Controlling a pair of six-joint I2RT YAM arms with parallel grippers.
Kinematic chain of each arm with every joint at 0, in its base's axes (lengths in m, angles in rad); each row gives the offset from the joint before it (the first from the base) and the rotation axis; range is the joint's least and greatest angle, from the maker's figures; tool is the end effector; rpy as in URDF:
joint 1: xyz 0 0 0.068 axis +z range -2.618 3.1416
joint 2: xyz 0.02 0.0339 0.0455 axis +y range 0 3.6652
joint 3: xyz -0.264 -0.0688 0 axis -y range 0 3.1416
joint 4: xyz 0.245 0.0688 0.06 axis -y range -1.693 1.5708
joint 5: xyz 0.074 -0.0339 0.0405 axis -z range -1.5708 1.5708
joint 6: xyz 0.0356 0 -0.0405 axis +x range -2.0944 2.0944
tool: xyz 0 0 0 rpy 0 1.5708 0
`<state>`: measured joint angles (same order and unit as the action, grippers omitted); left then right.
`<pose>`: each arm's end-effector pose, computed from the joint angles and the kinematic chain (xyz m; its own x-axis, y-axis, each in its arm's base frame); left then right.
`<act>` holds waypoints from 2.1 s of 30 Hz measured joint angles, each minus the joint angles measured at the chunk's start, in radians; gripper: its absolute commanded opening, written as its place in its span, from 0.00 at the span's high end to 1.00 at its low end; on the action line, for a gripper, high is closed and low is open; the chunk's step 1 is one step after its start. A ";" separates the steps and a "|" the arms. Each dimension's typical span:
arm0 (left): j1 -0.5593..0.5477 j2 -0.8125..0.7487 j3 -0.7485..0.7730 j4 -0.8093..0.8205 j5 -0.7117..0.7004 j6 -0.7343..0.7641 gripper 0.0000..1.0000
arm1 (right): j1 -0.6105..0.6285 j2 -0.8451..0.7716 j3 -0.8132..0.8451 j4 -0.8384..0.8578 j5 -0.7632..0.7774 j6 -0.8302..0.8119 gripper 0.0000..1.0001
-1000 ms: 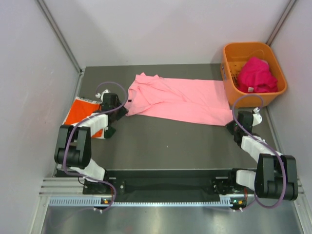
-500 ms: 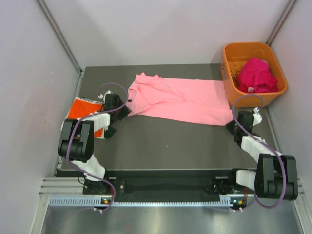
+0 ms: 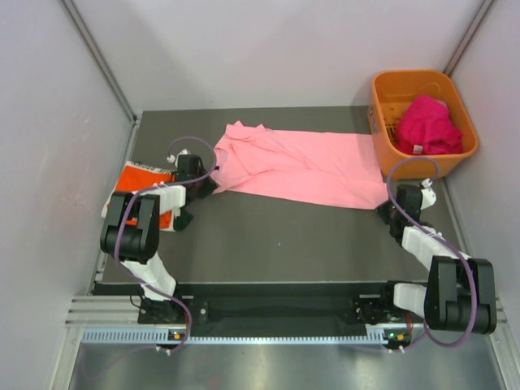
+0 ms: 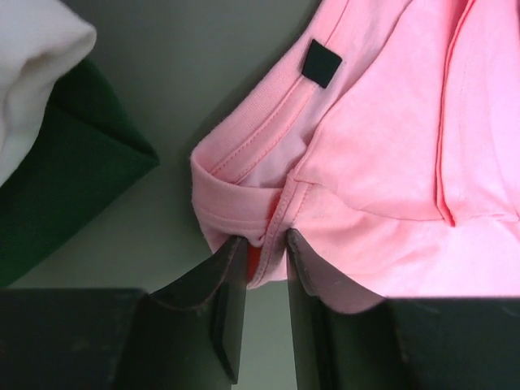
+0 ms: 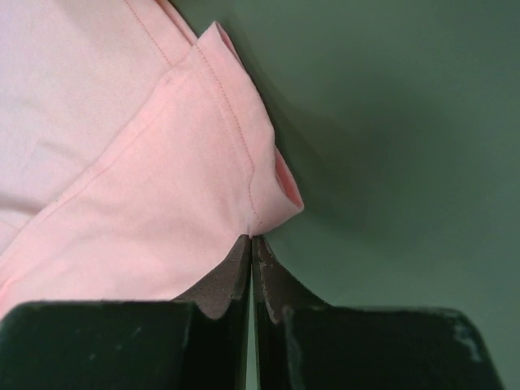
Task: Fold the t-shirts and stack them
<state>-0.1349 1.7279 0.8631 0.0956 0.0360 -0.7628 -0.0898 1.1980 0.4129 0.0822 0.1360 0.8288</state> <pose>0.3413 -0.0476 0.1505 -0.6088 -0.6142 -0.5021 -0.3605 0.7780 -0.5145 0.2216 -0.0248 0.1580 -0.2936 0.7597 -0.5802 0.6042 0.6178 0.5032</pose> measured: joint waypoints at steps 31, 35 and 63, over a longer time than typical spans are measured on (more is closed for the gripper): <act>0.070 -0.051 0.113 -0.280 0.015 0.060 0.89 | 0.000 -0.039 0.000 -0.094 0.047 -0.007 1.00; 0.083 -0.063 0.114 -0.285 0.050 0.060 0.87 | 0.000 -0.051 0.000 -0.099 0.047 -0.010 1.00; 0.091 -0.097 0.050 -0.269 0.106 0.121 0.70 | 0.000 -0.050 0.000 -0.106 0.049 -0.024 1.00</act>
<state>-0.0441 1.6314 0.9134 -0.1730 0.1425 -0.6422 -0.0902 1.1481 0.4129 -0.0242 0.1852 0.8051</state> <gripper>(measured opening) 0.305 0.006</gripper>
